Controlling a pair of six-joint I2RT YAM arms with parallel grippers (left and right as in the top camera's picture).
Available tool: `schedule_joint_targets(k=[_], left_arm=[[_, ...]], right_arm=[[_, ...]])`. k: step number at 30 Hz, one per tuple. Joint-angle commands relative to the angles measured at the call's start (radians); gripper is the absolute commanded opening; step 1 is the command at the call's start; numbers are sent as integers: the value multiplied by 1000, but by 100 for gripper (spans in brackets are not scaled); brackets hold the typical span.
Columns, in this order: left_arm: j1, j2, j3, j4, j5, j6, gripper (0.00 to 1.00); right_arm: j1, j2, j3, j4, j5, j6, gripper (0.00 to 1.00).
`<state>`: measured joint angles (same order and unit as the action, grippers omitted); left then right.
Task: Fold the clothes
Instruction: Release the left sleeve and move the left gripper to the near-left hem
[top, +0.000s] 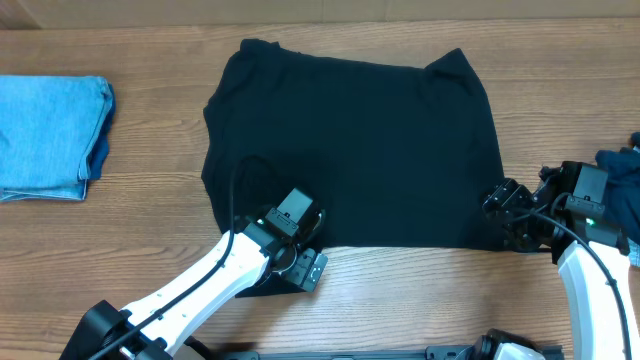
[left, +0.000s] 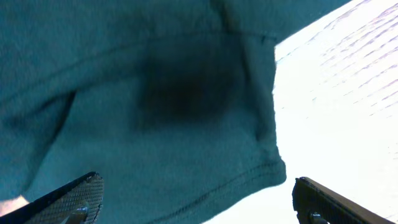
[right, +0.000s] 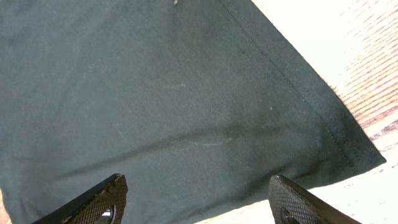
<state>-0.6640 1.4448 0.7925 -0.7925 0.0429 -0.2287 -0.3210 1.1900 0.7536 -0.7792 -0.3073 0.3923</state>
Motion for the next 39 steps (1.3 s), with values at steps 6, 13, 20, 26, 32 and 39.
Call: schedule_joint_targets(k=[6,13,20,26,32,39], left_arm=[[-18,1,-5,-2,57,-24,98],[-93,1,-4,-35,115,-14,100],[-114,1,9,-100,29,-126,100],[-119,2,20,-77,47,-204,98],[-129,2,20,-140,18,-347,96],[-129,2,21,-203,-18,-521,93]], right_arm=[[-5,-10,14,-12,-2,-4,77],[-5,-10,14,-19,-2,-4,77],[-5,-10,14,-22,-2,-4,77],[-5,-10,14,-23,-2,-4,77],[-5,-10,14,-34,-2,-4,77],[-5,-10,14,-34,-2,-4,77]])
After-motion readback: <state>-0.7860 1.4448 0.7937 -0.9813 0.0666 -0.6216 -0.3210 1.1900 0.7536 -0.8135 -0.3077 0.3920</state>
